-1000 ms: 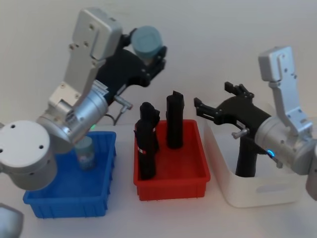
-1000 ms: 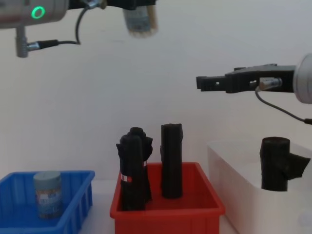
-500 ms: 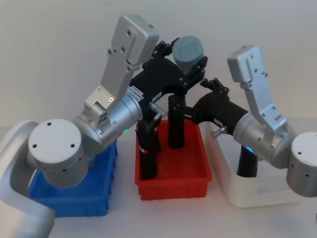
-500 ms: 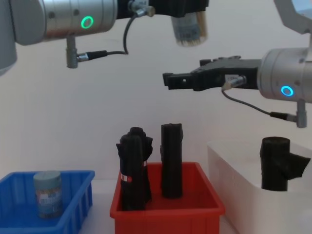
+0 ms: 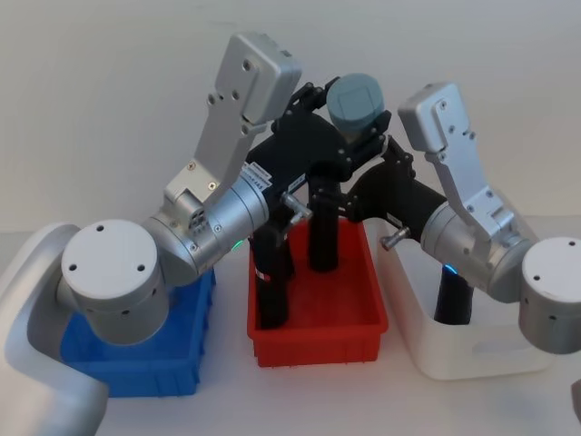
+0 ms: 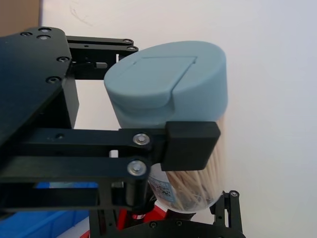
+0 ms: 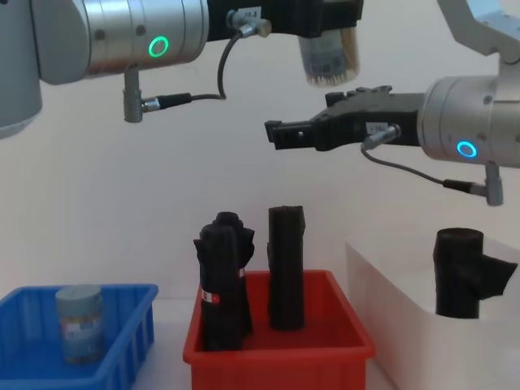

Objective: Pick the cotton swabs from the blue box and place them into the white box.

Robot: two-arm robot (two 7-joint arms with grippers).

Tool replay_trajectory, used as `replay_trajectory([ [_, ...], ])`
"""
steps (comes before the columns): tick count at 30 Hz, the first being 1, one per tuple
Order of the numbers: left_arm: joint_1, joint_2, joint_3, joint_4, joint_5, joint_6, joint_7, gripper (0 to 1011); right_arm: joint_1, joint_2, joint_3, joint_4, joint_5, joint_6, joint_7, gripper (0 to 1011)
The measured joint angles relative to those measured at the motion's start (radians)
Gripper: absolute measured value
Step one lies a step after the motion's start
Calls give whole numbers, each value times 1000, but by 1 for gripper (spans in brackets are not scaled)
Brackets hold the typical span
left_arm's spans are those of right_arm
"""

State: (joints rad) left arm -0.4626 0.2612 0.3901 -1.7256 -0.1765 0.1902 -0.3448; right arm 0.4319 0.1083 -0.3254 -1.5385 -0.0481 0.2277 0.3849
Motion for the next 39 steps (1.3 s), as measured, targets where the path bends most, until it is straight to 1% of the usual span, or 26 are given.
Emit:
replay_trajectory([
  [8,2,5,-3,-1,-1,4,0,682,-2,8,1,0,-16,9,-12,1001],
  [16,1,6,-4,2,-2,7,0,682,-7,16,1,-4,-25,8,1,1001],
  [25,-3,5,-3,10,4,14,-5,682,-18,31,-3,-29,-43,-28,23,1001],
  [34,-4,5,-2,12,8,25,-8,682,-28,47,-4,-61,-69,-59,27,1001],
  [39,-4,6,-1,12,8,27,-11,682,-32,56,-3,-73,-81,-64,26,1001],
])
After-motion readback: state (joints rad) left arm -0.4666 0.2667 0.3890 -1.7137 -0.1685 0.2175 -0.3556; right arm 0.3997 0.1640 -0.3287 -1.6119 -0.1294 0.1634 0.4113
